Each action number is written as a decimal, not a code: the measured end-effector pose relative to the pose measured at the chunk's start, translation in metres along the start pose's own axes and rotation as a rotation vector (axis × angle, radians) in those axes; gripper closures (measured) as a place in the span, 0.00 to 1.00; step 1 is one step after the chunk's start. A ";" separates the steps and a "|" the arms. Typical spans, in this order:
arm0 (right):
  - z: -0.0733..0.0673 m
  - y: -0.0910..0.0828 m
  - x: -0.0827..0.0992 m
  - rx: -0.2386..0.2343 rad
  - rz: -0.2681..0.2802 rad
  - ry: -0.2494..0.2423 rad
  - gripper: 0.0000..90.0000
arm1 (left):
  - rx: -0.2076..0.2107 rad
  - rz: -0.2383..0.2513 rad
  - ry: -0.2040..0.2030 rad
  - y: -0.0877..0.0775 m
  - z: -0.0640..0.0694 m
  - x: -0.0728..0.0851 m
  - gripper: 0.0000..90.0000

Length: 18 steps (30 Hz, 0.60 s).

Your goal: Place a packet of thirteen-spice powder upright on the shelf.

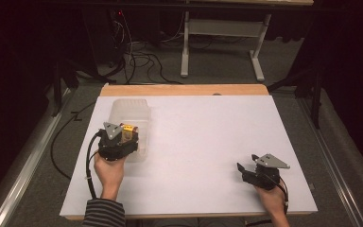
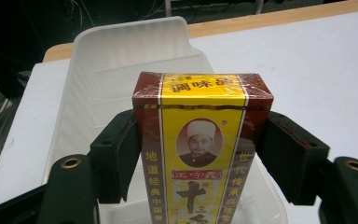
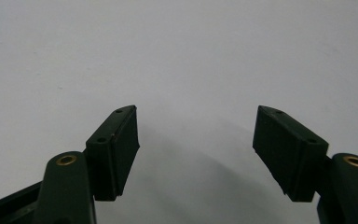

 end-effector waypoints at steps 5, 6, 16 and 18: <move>0.000 0.000 0.000 0.000 0.001 0.001 0.35 | -0.003 -0.004 -0.001 0.000 -0.001 0.003 0.36; 0.000 0.000 0.000 0.000 0.001 -0.001 0.35 | -0.004 -0.008 0.000 0.000 -0.001 0.004 0.36; 0.000 0.000 0.000 0.000 0.000 0.000 0.35 | -0.010 -0.005 -0.005 -0.002 -0.002 0.008 0.36; 0.000 0.000 0.000 0.001 0.000 0.002 0.35 | -0.008 -0.006 -0.004 -0.003 -0.002 0.008 0.36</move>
Point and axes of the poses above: each handheld gripper's, and its own axes: y roughly forward along the jaws, x roughly out of its underside, z roughly to its right, the point moved 2 cm from there along y, roughly forward along the jaws, and after that the axes turned 5 degrees about z, right-handed, at the moved point
